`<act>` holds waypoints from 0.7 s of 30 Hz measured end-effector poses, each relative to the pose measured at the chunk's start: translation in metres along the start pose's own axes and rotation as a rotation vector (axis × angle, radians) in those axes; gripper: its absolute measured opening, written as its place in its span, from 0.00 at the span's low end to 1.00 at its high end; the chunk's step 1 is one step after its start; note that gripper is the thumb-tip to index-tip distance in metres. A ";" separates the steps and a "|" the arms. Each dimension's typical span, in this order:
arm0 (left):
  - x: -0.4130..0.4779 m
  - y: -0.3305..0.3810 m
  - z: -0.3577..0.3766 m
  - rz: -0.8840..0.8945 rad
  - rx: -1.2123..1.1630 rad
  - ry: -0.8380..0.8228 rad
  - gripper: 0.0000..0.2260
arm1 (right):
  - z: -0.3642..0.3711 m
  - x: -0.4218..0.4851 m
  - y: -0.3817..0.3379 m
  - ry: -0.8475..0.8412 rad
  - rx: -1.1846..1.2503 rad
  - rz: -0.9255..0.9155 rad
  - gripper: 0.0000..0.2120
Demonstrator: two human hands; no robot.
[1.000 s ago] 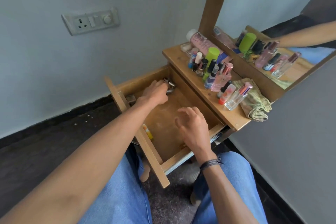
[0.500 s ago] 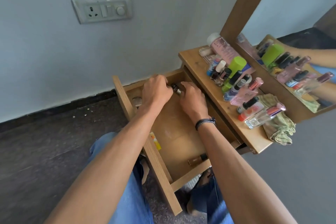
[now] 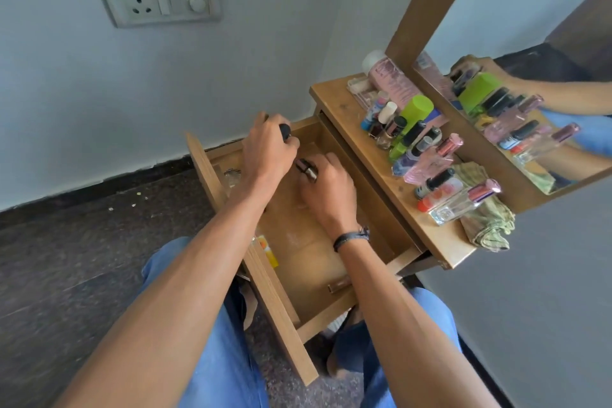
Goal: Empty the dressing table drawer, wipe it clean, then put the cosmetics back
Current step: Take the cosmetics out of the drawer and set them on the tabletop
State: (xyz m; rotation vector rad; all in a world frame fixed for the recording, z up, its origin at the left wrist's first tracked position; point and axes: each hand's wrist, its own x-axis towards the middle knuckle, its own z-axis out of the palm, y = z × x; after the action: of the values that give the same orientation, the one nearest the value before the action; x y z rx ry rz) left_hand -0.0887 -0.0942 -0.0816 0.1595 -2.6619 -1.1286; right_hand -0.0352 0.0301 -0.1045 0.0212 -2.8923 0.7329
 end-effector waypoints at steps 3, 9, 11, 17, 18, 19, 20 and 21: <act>0.000 0.004 0.000 0.032 -0.067 0.009 0.12 | -0.026 -0.032 -0.002 0.049 0.134 0.061 0.12; -0.004 0.020 -0.005 0.004 -0.414 0.020 0.13 | -0.079 -0.077 0.014 0.226 0.445 0.247 0.12; -0.005 0.028 -0.003 0.014 -0.470 0.032 0.12 | -0.094 -0.081 0.020 0.276 0.537 0.289 0.12; 0.020 0.064 -0.002 0.141 -0.449 -0.017 0.14 | -0.099 -0.092 0.025 0.360 0.626 0.307 0.10; 0.027 0.070 -0.001 0.149 -0.429 -0.044 0.14 | -0.096 -0.093 0.024 0.358 0.622 0.303 0.10; 0.034 0.075 0.001 0.155 -0.412 -0.068 0.15 | -0.093 -0.093 0.024 0.356 0.620 0.297 0.11; 0.040 0.079 0.003 0.158 -0.394 -0.094 0.16 | -0.090 -0.094 0.023 0.356 0.615 0.291 0.11; 0.045 0.082 0.006 0.165 -0.372 -0.122 0.16 | -0.087 -0.094 0.022 0.356 0.607 0.285 0.11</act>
State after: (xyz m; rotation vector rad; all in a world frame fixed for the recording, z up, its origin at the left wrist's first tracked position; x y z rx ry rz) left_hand -0.1339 -0.0419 -0.0187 -0.1984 -2.4506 -1.5898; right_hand 0.0697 0.0886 -0.0540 -0.4099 -2.2645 1.4669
